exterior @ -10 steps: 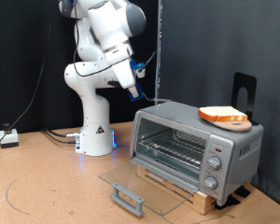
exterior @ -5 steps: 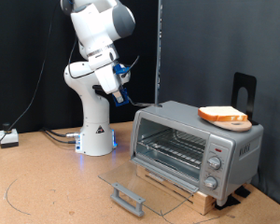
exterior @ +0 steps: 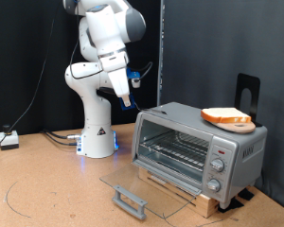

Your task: Make a piece of toast with the oven

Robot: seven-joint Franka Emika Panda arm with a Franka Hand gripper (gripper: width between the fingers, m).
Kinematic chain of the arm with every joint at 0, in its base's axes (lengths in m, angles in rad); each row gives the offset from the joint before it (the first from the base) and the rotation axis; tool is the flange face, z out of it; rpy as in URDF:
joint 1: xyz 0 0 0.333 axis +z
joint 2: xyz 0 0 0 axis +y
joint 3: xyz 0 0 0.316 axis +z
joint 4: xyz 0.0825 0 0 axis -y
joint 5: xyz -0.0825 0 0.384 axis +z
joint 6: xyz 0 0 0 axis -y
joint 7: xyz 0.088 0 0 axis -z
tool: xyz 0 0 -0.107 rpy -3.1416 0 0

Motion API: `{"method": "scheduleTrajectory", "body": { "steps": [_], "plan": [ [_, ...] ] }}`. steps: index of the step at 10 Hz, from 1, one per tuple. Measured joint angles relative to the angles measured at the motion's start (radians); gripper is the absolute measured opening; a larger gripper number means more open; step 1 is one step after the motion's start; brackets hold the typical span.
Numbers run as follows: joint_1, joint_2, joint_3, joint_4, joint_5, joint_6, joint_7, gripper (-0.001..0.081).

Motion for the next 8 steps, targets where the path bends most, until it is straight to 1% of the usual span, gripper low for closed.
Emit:
{"method": "scheduleTrajectory", "body": {
  "steps": [1,4,6,8],
  "plan": [
    [0.003,0.011,0.016,0.0,0.003,0.007,0.019,0.0419],
    [0.005,0.015,0.015,0.003,0.022,0.008,0.008,0.0419],
    [0.022,0.043,0.02,0.006,0.055,0.03,0.008,0.0419],
    [0.045,0.079,0.033,0.009,0.091,0.062,0.009,0.0419]
  ]
}}
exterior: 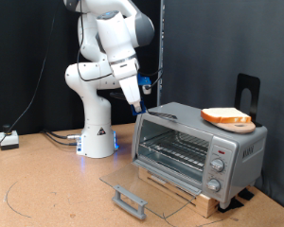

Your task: Make a piece of toast with the oven

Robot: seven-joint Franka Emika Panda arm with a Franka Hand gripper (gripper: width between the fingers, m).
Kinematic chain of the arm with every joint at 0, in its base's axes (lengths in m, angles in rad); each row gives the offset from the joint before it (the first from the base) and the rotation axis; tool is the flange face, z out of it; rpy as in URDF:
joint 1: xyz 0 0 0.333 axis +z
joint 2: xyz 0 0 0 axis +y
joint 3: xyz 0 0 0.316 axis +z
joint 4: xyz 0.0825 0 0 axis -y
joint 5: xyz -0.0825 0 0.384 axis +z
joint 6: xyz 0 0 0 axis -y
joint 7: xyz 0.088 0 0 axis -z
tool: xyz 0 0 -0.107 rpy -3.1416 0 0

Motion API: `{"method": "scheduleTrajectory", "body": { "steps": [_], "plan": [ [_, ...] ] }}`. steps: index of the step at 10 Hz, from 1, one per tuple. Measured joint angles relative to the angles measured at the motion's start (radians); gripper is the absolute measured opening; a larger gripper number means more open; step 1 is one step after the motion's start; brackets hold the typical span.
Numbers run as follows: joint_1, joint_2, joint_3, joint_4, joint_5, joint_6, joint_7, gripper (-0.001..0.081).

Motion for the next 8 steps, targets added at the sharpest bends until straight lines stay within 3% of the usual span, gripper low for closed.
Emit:
{"method": "scheduleTrajectory", "body": {
  "steps": [3,8],
  "plan": [
    [0.038,0.044,0.029,0.009,0.053,0.047,0.002,0.0419],
    [0.07,0.092,0.083,0.031,0.115,0.112,0.034,0.0419]
  ]
}}
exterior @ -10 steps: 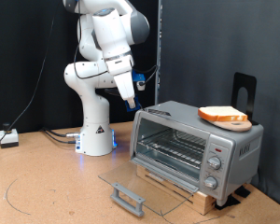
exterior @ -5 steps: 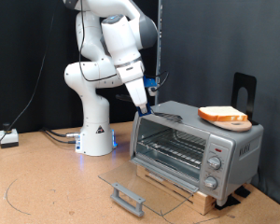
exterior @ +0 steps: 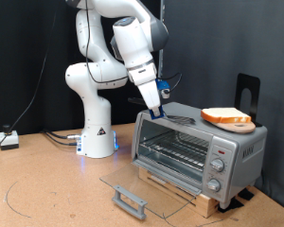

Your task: Make a piece of toast with the oven

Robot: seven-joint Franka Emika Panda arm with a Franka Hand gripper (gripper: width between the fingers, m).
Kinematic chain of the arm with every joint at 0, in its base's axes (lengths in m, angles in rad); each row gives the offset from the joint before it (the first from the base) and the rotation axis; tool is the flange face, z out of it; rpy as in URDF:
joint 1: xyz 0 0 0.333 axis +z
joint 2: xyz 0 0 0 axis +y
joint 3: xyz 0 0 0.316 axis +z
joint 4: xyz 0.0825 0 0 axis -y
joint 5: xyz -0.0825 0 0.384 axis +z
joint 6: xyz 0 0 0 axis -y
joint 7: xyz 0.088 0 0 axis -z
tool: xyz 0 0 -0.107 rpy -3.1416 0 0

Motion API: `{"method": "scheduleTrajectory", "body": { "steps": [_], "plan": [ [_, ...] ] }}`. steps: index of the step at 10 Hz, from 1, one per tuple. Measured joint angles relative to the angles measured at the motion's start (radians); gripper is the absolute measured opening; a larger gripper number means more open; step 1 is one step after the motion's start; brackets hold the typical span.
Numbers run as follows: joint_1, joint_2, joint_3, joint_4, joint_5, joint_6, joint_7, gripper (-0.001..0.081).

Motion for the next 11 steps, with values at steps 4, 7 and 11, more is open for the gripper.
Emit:
{"method": "scheduleTrajectory", "body": {
  "steps": [4,7,11],
  "plan": [
    [0.028,0.014,0.02,0.032,0.047,0.016,0.001,0.0419],
    [0.028,0.022,0.04,0.043,0.048,0.018,0.027,0.0419],
    [0.019,0.022,0.034,0.043,0.04,-0.004,0.026,0.0419]
  ]
}}
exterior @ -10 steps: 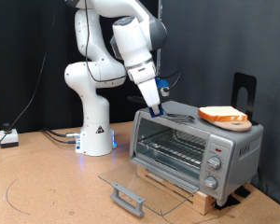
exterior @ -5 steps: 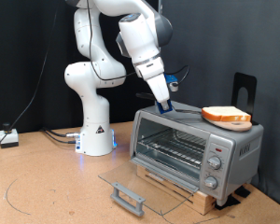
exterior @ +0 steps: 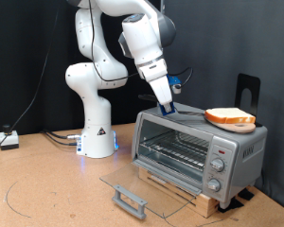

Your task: Make a piece of toast with the oven

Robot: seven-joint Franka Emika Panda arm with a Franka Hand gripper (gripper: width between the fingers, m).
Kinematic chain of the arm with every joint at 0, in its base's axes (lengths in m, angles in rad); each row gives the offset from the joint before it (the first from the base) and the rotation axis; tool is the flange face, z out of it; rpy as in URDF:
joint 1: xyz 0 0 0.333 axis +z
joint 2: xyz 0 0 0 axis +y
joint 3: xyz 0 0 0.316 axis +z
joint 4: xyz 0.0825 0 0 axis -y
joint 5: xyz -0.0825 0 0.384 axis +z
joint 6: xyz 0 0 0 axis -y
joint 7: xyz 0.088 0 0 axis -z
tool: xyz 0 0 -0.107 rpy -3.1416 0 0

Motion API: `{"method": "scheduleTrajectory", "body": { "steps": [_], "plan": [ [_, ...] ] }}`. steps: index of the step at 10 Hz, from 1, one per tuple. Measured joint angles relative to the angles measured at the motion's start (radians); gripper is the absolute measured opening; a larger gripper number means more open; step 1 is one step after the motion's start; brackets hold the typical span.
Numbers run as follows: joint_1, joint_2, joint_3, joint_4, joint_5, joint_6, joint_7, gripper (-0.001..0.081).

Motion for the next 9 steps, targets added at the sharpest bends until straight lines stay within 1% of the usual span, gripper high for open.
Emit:
{"method": "scheduleTrajectory", "body": {
  "steps": [5,6,9],
  "plan": [
    [-0.014,0.011,0.005,-0.003,-0.024,-0.002,0.006,0.0419],
    [-0.014,0.024,0.014,0.0,-0.029,-0.001,0.014,0.0419],
    [-0.011,0.055,0.044,0.01,-0.022,0.037,0.024,0.0419]
  ]
}}
